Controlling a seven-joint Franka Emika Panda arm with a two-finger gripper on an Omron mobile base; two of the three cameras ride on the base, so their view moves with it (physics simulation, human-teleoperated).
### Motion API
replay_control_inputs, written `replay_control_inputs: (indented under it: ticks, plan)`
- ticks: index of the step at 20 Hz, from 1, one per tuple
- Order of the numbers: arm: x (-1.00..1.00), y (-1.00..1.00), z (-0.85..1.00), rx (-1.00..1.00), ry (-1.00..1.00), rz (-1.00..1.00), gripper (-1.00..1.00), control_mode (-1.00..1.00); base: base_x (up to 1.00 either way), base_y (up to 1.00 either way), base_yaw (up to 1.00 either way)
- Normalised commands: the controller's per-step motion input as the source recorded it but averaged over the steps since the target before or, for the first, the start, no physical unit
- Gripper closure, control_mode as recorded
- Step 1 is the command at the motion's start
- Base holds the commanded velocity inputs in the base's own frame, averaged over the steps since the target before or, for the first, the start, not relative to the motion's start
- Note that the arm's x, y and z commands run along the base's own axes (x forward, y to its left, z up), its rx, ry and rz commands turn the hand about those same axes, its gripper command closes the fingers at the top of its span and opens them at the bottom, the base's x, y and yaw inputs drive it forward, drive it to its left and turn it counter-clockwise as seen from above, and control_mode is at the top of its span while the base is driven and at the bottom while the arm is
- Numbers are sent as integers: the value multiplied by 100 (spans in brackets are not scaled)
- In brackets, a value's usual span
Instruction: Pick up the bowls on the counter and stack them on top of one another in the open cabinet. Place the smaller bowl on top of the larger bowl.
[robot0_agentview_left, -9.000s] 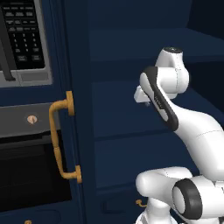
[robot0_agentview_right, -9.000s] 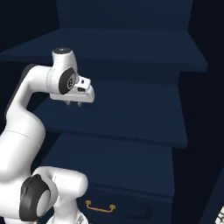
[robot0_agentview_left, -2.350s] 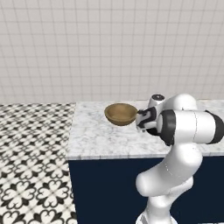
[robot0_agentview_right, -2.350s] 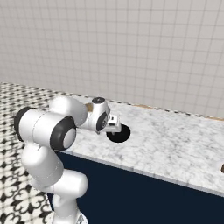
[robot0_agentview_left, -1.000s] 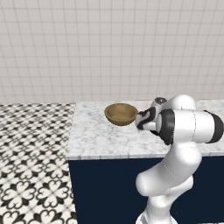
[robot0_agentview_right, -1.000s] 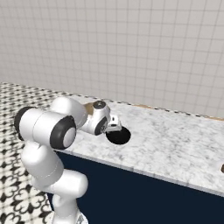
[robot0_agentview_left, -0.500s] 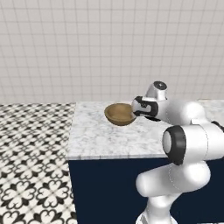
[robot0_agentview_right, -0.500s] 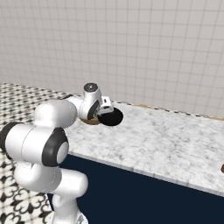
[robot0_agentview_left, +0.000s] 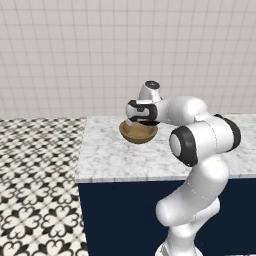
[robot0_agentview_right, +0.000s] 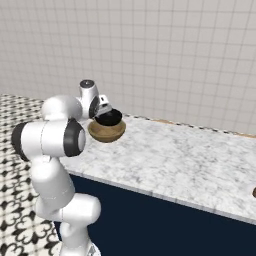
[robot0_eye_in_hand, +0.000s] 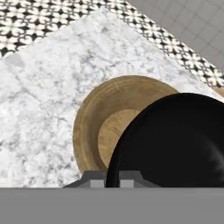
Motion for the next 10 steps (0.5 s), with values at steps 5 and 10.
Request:
replay_control_inputs:
  ticks: [5,10]
  plan:
    - [16,18,-58,-13,-1,2,100,-100,0,0,0]
    - [18,0,-51,-5,-8,0,100,-100,0,0,0]
